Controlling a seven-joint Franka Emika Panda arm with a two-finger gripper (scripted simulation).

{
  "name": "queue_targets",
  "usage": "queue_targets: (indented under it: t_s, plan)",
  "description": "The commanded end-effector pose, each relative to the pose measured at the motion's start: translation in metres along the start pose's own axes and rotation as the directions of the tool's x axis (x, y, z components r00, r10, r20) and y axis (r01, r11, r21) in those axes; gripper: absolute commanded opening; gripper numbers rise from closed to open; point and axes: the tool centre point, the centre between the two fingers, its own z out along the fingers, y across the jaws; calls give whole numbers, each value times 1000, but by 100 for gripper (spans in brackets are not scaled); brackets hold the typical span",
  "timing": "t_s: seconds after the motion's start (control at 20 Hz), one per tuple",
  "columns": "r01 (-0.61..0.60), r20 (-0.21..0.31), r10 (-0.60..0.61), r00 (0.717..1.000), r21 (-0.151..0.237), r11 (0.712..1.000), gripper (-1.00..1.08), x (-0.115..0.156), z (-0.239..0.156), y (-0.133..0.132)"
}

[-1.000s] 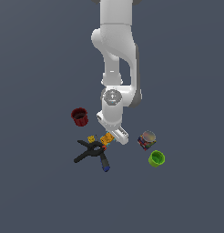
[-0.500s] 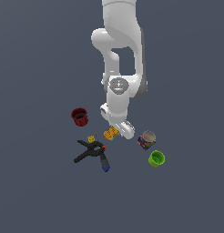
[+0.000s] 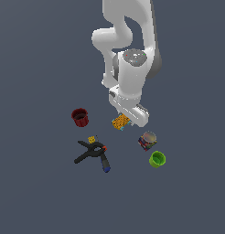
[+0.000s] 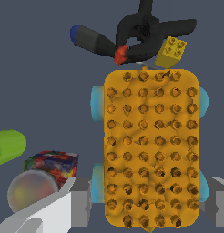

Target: Pick up a designated object from a clutter of objects.

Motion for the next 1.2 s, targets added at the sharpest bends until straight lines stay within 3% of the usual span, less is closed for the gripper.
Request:
queue_targets:
  t_s: [0.0, 0.75, 1.15]
  plan:
    - [-1, -1, 1, 1000, -1, 1000, -100, -10, -26, -5]
    - [0, -1, 0, 1000, -1, 1000, -100, -64, -174, -41]
    - [0, 0, 0, 1000, 0, 1000, -100, -82, -228, -56]
